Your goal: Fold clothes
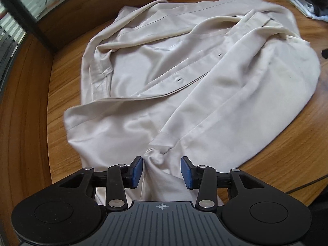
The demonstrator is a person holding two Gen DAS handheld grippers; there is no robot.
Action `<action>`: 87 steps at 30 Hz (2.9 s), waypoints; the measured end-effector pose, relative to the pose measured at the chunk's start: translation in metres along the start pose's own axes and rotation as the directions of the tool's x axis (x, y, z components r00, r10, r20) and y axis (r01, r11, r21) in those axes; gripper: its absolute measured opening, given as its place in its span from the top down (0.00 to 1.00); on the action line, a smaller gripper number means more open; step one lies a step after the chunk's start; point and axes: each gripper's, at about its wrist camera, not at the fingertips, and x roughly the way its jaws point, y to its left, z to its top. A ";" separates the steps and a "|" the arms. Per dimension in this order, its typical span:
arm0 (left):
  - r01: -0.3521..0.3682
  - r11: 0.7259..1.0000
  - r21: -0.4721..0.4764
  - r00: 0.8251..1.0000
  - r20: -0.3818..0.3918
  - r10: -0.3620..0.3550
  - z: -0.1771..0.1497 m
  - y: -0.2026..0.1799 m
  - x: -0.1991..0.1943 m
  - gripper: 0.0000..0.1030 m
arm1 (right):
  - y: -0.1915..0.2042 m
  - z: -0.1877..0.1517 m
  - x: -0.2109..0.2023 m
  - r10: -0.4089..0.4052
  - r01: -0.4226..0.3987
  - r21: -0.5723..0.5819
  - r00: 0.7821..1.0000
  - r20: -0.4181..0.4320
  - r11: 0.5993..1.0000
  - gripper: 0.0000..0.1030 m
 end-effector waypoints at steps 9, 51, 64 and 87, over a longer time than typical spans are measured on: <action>-0.025 0.996 -0.088 1.000 0.016 0.026 -0.008 0.015 -0.001 0.92 | 0.042 0.057 0.031 0.035 -0.038 -0.139 0.999 -0.021 0.990 0.41; -0.035 0.948 -0.315 0.999 0.001 0.037 0.013 0.065 -0.001 0.95 | 0.103 0.232 0.116 0.060 -0.199 -0.504 0.958 -0.279 0.841 0.59; -0.031 0.948 -0.317 0.999 0.005 0.034 0.013 0.066 -0.001 0.95 | 0.112 0.211 0.133 0.042 -0.189 -0.504 0.957 -0.289 0.843 0.99; -0.030 0.931 -0.364 0.998 0.031 0.045 0.013 0.066 -0.003 0.95 | 0.138 0.227 0.103 0.053 -0.179 -0.504 0.966 -0.254 0.845 0.79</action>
